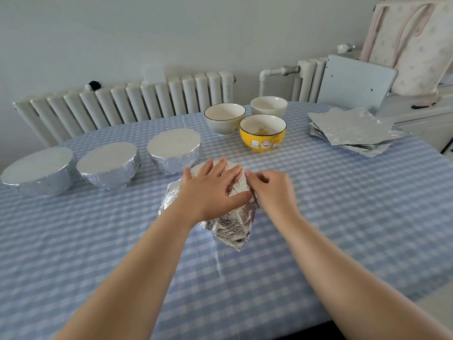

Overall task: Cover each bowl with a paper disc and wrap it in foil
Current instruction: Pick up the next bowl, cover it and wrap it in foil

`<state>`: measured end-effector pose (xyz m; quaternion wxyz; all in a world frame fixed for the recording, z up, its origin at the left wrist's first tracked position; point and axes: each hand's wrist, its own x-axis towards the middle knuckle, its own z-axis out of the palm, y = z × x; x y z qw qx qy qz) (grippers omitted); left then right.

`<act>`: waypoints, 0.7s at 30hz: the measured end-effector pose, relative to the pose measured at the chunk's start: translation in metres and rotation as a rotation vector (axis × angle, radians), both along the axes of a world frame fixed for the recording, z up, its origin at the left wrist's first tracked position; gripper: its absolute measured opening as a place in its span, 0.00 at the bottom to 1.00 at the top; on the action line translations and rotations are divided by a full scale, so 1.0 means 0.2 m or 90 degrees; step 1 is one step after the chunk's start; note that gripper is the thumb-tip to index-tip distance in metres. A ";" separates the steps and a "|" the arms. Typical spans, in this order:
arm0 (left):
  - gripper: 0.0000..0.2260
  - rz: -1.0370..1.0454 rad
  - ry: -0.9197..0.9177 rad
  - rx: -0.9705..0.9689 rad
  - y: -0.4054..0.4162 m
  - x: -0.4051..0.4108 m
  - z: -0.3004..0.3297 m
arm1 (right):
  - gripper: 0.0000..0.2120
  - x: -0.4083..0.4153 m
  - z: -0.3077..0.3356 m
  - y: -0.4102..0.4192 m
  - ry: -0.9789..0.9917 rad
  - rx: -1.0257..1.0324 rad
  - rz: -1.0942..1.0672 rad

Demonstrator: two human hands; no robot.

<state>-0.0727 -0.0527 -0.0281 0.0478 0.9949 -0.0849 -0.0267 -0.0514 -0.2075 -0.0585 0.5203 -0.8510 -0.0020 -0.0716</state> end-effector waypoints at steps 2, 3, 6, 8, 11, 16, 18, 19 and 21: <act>0.34 -0.003 0.001 0.003 0.00 0.00 0.00 | 0.23 -0.02 -0.01 0.01 -0.018 -0.031 -0.002; 0.34 -0.003 0.002 0.005 0.00 0.00 0.00 | 0.23 -0.02 -0.02 0.01 -0.029 -0.051 -0.001; 0.36 -0.002 0.004 0.006 0.00 0.00 0.00 | 0.25 -0.03 -0.02 0.00 -0.053 -0.111 0.009; 0.38 -0.001 0.004 0.001 0.00 0.01 0.00 | 0.25 -0.04 -0.01 -0.01 -0.048 -0.109 0.030; 0.38 -0.004 0.013 0.008 0.00 0.00 0.00 | 0.19 -0.04 -0.02 -0.03 -0.014 -0.044 0.063; 0.44 -0.010 0.063 0.000 0.02 0.02 0.07 | 0.14 -0.05 -0.05 -0.03 0.042 0.110 0.050; 0.45 -0.018 0.061 0.015 0.05 0.03 0.08 | 0.11 -0.05 -0.05 -0.03 0.042 0.132 0.052; 0.46 -0.025 0.053 0.022 0.07 0.03 0.07 | 0.10 -0.05 -0.06 -0.02 0.039 0.134 0.047; 0.51 -0.039 0.026 0.012 0.10 0.04 0.04 | 0.09 -0.05 -0.07 -0.01 0.035 0.145 0.037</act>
